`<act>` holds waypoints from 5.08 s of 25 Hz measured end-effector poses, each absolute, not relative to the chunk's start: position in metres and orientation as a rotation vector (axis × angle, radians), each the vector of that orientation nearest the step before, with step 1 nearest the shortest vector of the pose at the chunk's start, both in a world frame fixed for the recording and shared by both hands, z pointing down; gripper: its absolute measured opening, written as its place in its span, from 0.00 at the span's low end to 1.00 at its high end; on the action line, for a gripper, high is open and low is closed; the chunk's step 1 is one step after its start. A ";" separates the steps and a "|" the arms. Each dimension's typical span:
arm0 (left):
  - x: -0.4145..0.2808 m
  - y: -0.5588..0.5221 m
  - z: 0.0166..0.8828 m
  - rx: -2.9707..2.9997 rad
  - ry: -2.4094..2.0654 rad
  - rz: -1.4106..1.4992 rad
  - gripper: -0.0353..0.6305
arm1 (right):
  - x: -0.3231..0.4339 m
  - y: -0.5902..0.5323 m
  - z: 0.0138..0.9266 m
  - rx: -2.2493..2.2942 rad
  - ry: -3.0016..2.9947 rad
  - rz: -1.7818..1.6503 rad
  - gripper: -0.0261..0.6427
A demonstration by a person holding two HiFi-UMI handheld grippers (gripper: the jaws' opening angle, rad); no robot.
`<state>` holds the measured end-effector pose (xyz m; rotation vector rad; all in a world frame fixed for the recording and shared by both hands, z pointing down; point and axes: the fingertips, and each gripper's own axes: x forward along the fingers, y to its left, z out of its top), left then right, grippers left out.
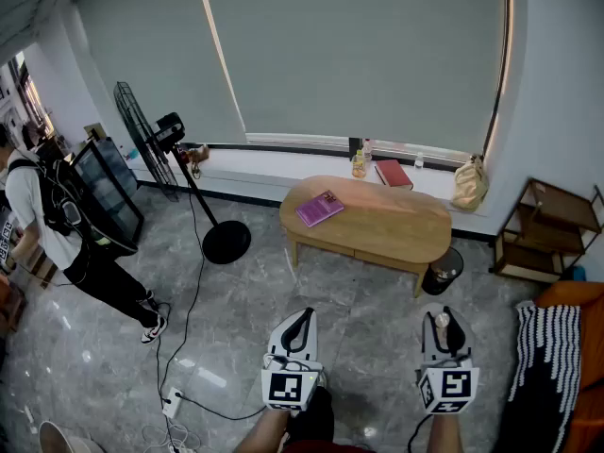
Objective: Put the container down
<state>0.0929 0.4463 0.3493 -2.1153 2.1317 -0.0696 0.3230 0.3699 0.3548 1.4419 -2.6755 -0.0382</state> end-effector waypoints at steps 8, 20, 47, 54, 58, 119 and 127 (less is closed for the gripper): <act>0.160 0.547 0.330 -2.119 2.147 -0.049 0.07 | 0.390 0.471 0.346 1.461 -2.674 -0.036 0.25; 0.113 0.589 0.314 -2.082 2.101 -0.037 0.07 | 0.331 0.503 0.333 1.425 -2.712 -0.035 0.25; -0.043 0.588 0.326 -2.022 2.176 0.022 0.07 | 0.179 0.492 0.342 1.357 -2.725 -0.089 0.25; -0.042 0.518 0.323 -2.034 2.156 0.000 0.07 | 0.178 0.424 0.341 1.372 -2.725 -0.068 0.25; -0.039 0.483 0.325 -2.047 2.150 -0.015 0.07 | 0.181 0.391 0.345 1.379 -2.715 -0.040 0.25; -0.222 0.079 0.365 -2.023 2.273 -0.016 0.07 | -0.006 -0.014 0.392 1.262 -2.669 0.063 0.25; -0.290 0.053 0.363 -2.049 2.242 0.005 0.07 | -0.078 -0.037 0.394 1.265 -2.659 0.063 0.25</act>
